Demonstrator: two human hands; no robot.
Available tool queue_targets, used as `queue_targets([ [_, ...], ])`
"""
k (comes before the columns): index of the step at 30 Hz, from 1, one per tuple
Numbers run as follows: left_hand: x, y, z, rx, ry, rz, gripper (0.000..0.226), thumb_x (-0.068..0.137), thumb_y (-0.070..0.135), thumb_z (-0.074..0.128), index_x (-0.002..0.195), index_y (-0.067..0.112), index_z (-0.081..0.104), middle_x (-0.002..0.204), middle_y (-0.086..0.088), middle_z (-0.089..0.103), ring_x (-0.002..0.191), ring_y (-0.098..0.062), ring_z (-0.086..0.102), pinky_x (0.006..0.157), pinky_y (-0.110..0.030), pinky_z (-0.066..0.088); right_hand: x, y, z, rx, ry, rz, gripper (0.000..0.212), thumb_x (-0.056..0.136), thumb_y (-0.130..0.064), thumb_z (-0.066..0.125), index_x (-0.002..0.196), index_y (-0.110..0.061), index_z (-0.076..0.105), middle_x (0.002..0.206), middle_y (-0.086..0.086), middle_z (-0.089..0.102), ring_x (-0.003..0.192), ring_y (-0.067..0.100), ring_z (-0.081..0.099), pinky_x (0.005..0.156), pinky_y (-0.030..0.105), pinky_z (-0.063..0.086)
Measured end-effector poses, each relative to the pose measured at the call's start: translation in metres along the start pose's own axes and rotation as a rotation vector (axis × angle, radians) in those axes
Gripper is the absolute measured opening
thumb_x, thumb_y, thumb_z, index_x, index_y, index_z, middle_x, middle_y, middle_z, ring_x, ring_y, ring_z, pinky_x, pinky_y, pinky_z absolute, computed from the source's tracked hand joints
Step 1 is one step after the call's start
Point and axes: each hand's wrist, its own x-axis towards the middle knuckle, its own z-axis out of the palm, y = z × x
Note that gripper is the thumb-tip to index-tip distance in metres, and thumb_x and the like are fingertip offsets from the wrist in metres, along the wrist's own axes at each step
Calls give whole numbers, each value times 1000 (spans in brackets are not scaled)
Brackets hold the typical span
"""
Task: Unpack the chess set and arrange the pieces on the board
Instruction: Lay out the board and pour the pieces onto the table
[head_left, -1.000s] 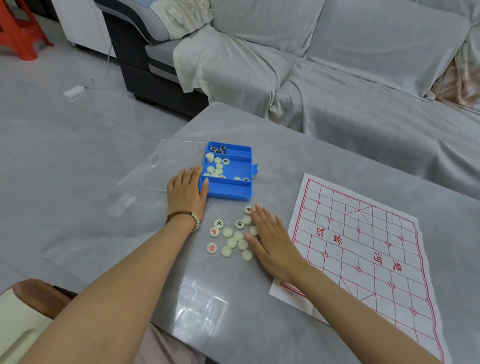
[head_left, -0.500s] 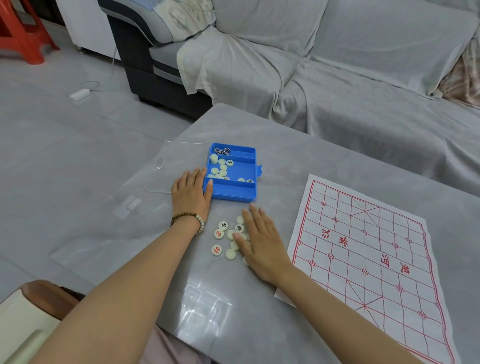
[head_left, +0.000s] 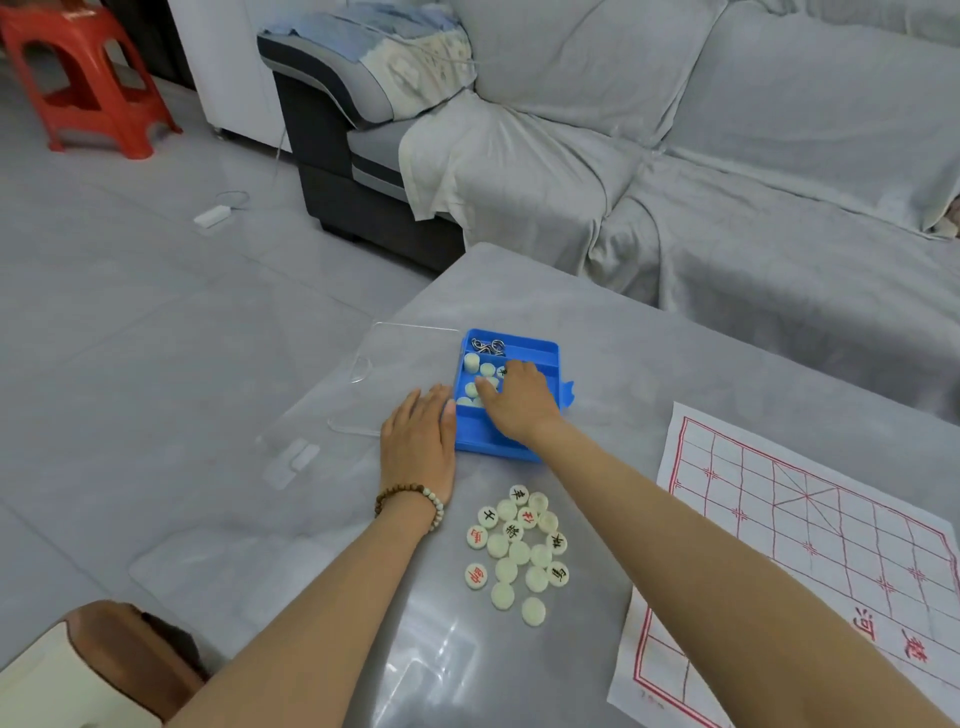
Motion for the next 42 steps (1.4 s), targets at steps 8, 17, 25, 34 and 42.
queue_targets([
  [8,2,-1,2,-25,29,10,44,99,35,21,138,24,39,145,8,38,138,-10,23,111,-25,13,12,-9,25,35,223,-141,48,92,-40,49,129,-10,43,128,8,44,118,25,40,97,34,34],
  [17,1,2,-1,-4,17,16,44,99,35,21,138,24,37,145,7,37,138,-11,22,110,-25,12,10,1,26,152,236,-248,26,89,-36,55,97,-12,49,98,3,56,84,20,53,75,34,46],
  [25,1,2,-1,-94,32,0,45,99,34,20,136,21,42,142,5,42,137,-11,25,110,-25,13,17,1,28,-157,187,-281,38,96,-44,35,106,-13,52,111,5,53,104,23,46,88,35,33],
  [34,1,2,-1,-165,65,-19,44,98,34,26,133,15,45,139,-1,46,135,-15,30,111,-27,15,12,3,19,-210,111,-391,40,98,-39,33,68,-16,44,71,-2,49,67,18,48,57,31,33],
  [42,3,-3,4,-118,84,7,45,97,37,25,129,16,48,133,0,51,130,-15,37,110,-31,21,11,1,13,-169,103,-333,53,98,-34,36,48,-16,29,47,-1,33,52,20,35,54,33,27],
])
